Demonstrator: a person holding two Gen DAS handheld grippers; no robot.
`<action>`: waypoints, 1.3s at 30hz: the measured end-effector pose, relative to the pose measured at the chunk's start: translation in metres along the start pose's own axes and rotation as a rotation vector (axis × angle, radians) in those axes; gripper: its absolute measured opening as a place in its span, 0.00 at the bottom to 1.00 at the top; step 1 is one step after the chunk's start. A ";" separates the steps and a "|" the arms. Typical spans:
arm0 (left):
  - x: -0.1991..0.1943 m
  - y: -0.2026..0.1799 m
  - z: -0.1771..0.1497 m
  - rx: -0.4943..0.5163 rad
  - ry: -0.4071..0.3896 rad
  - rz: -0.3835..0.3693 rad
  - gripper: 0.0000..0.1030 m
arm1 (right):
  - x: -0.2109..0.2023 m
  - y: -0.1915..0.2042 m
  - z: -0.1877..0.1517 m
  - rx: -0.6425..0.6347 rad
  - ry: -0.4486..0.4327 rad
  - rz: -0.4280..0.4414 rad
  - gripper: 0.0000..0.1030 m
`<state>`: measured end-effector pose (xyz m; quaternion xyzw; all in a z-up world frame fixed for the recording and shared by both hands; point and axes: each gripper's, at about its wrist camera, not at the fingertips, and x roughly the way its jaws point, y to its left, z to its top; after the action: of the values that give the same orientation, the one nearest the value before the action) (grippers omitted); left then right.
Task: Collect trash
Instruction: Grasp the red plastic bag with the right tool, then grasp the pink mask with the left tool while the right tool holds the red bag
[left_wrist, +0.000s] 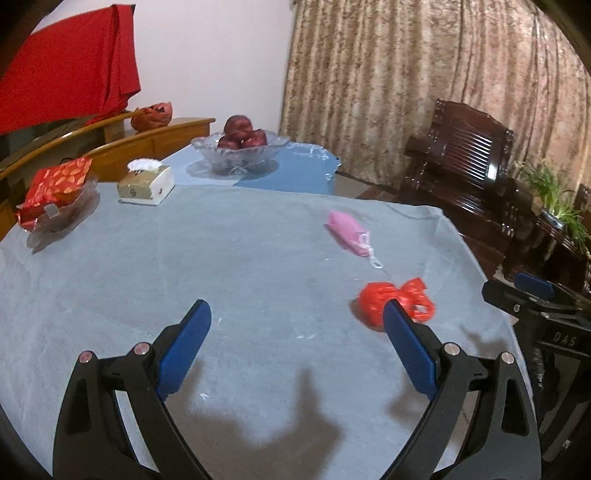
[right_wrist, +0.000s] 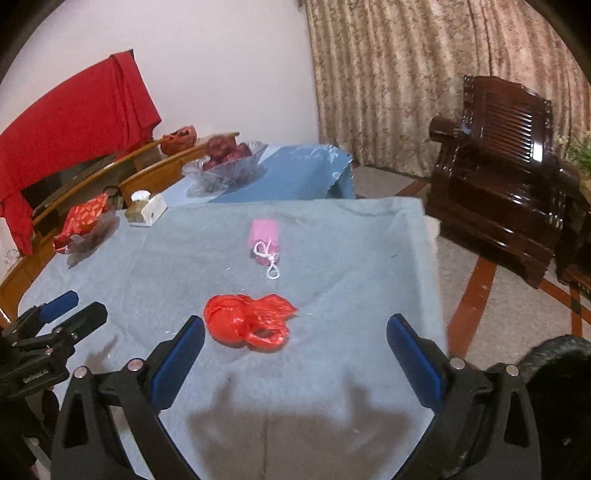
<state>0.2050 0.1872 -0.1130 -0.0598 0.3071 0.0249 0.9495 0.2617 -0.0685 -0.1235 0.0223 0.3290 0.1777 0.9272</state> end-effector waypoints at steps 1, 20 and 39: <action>0.005 0.004 0.000 -0.004 0.005 0.004 0.89 | 0.008 0.007 0.001 0.002 0.005 0.000 0.94; 0.054 0.032 -0.004 -0.046 0.057 0.049 0.89 | 0.104 0.037 -0.001 -0.030 0.154 0.036 0.93; 0.079 -0.009 0.021 -0.024 0.053 -0.004 0.89 | 0.091 0.004 0.017 -0.005 0.132 0.134 0.38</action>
<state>0.2815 0.1822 -0.1416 -0.0726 0.3317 0.0249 0.9403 0.3367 -0.0324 -0.1641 0.0300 0.3868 0.2411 0.8896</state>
